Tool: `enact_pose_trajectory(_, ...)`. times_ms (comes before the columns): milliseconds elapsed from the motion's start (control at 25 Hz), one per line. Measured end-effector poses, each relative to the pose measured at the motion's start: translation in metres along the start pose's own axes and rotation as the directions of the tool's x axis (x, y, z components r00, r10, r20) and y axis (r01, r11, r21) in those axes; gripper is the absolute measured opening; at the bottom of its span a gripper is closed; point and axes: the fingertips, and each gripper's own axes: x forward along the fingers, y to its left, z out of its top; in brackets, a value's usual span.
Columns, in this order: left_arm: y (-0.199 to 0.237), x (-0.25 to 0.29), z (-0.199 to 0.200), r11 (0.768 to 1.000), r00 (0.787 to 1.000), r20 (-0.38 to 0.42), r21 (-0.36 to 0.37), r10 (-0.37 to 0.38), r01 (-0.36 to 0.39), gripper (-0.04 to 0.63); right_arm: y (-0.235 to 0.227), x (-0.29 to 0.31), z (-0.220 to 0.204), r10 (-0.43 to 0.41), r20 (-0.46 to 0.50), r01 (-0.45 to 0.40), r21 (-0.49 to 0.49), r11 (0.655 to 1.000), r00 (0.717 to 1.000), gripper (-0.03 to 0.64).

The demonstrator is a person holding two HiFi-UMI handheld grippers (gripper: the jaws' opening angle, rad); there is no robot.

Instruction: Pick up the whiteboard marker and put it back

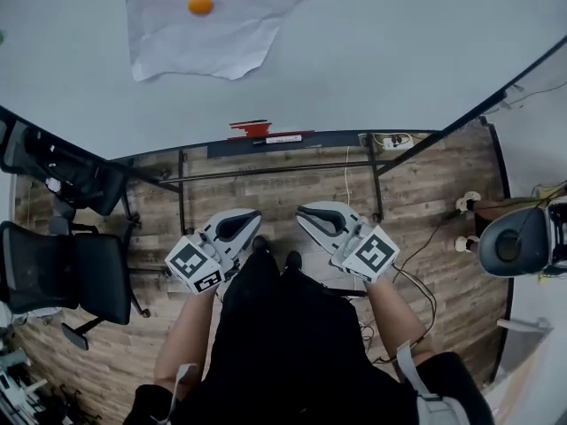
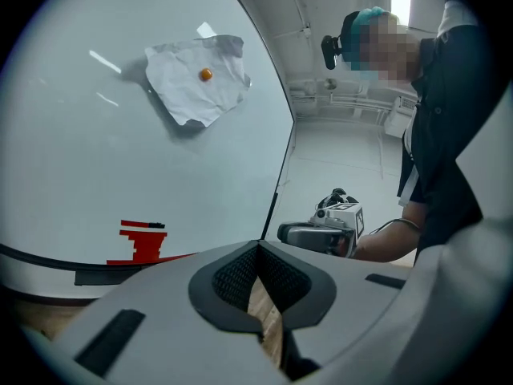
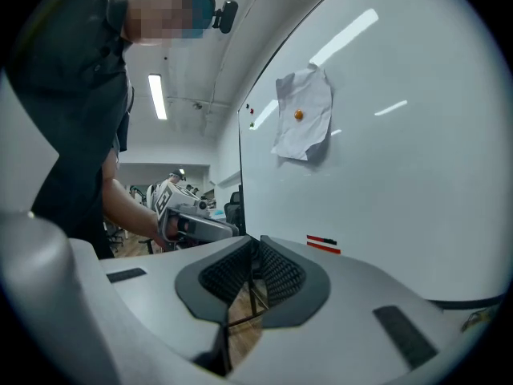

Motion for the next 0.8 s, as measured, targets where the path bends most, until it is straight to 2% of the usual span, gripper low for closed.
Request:
enact_pose_trajectory(160, 0.025, 0.007, 0.002, 1.0, 1.0, -0.002, 0.017, -0.016, 0.016, 0.006, -0.027, 0.02, 0.002, -0.026, -0.028, 0.025, -0.021, 0.999, 0.999, 0.022)
enact_pose_trajectory(400, 0.065, 0.012, 0.007, 1.0, 1.0, 0.009, -0.002, -0.014, 0.014, 0.006, -0.054, 0.056, 0.003, -0.068, -0.053, 0.068, -0.009, 0.998, 0.996, 0.023)
enact_pose_trajectory(560, 0.083, 0.015, 0.008, 1.0, 1.0, 0.018, -0.016, -0.024, 0.024, 0.006, -0.071, 0.075, -0.003, -0.093, -0.107, 0.091, -0.028, 0.995, 0.99, 0.025)
enact_pose_trajectory(640, 0.092, 0.015, 0.008, 1.0, 1.0, 0.019, -0.015, -0.025, 0.025, 0.006, -0.079, 0.085, -0.004, -0.095, -0.131, 0.089, -0.051, 0.995, 0.987, 0.042)
enact_pose_trajectory(720, 0.101, 0.015, 0.006, 0.999, 0.999, 0.02, -0.017, -0.028, 0.028, 0.006, -0.086, 0.096, -0.006, -0.094, -0.169, 0.079, -0.09, 0.993, 0.981, 0.095)
enact_pose_trajectory(800, 0.109, 0.017, 0.003, 0.999, 0.999, 0.018, -0.021, -0.028, 0.029, 0.006, -0.095, 0.106, -0.011, -0.096, -0.215, 0.069, -0.131, 0.989, 0.972, 0.1)
